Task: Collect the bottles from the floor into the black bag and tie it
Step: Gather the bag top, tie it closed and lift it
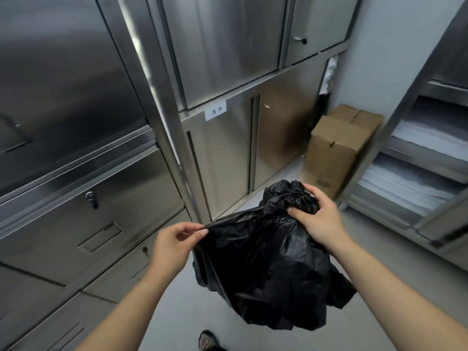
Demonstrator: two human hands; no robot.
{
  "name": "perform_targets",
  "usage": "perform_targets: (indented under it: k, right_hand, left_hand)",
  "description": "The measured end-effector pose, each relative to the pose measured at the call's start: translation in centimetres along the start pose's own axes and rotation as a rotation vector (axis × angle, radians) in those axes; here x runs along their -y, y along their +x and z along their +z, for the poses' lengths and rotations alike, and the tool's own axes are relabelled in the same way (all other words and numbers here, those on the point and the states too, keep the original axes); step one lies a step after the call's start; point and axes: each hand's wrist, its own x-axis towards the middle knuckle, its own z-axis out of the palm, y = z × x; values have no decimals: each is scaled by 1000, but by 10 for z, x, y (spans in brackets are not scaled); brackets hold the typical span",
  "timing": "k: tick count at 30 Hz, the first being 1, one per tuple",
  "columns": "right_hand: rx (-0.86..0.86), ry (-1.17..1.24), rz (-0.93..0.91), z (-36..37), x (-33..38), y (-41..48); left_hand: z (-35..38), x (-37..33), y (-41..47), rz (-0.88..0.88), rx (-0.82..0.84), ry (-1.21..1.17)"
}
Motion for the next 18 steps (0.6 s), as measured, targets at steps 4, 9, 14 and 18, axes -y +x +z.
perform_targets:
  k: [4,9,14,18]
  right_hand:
    - [-153,-41,60,-21,-9,48]
    - [-279,-38,118,-46,-16,116]
    - [-426,-12,144,-65,-7,181]
    - [-518,-9,128,-77,-4,231]
  left_hand:
    - [44,-20,70,57,92,-49]
    - [101,-43,173,105,189,-97]
    - [144,-84,262,215,310,-117]
    - [179,-115,320,308,386,-107]
